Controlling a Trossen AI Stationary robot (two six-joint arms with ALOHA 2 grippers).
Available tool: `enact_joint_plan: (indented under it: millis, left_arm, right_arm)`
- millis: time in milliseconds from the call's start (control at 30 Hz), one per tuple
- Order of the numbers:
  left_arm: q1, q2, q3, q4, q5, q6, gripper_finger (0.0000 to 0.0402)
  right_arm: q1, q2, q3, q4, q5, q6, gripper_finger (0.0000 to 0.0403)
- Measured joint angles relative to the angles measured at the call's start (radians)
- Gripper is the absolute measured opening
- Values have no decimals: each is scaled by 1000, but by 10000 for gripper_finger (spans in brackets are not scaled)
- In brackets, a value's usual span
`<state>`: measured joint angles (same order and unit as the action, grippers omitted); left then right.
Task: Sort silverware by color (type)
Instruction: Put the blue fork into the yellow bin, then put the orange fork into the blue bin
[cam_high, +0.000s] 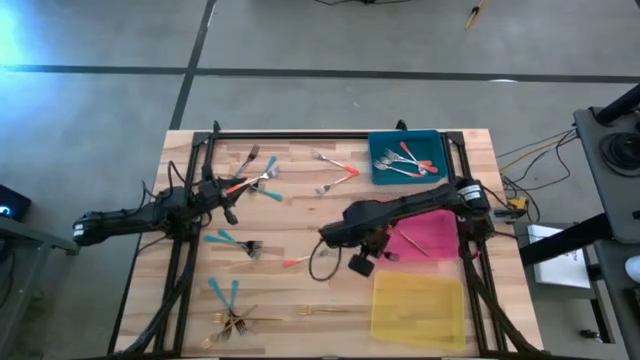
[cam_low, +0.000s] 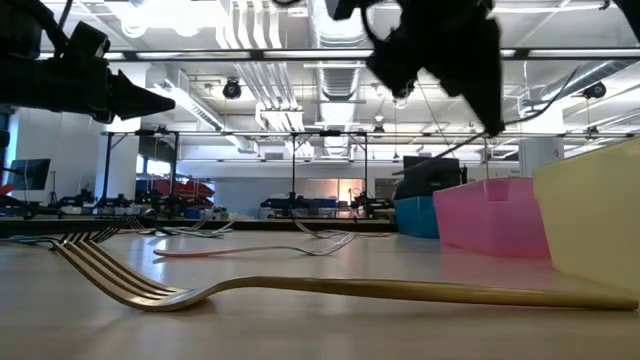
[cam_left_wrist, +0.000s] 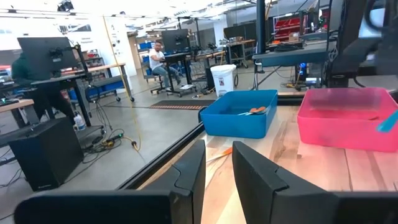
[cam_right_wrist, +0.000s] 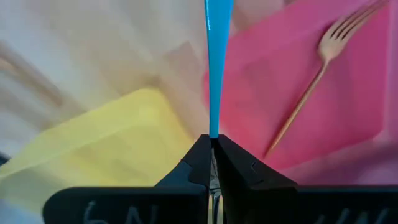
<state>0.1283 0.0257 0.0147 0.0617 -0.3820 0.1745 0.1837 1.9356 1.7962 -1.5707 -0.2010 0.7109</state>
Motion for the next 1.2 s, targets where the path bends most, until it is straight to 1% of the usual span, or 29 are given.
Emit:
enact_joint_plan:
  millis: [133,267,433,533,667,800,933,1067,1200]
  left_arm:
    - [0,5,0,-1,2,0,64]
    - [0,5,0,-1,2,0,64]
    - [0,6,0,-1,1,0,64]
    - [0,6,0,-2,1,0,64]
    - [0,6,0,-2,1,0,64]
    - [0,6,0,-2,1,0,64]
    - [0,6,0,-2,0,0,64]
    - [0,6,0,-2,0,0,64]
    - [0,6,0,-2,0,0,64]
  right_arm:
    - [103,-47,-4,5,-10,109,9]
    - [221,-54,-8,8,-10,217,9]
    - [365,-54,-12,10,-12,260,9]
    - [422,-52,-18,15,-12,303,9]
    - [457,-52,-20,15,-5,430,11]
    - [467,-52,-20,32,-8,525,33]
    - [471,-52,-20,74,-18,546,71]
    - [468,-52,-20,125,-14,525,111]
    - [412,-51,-20,150,-8,478,129]
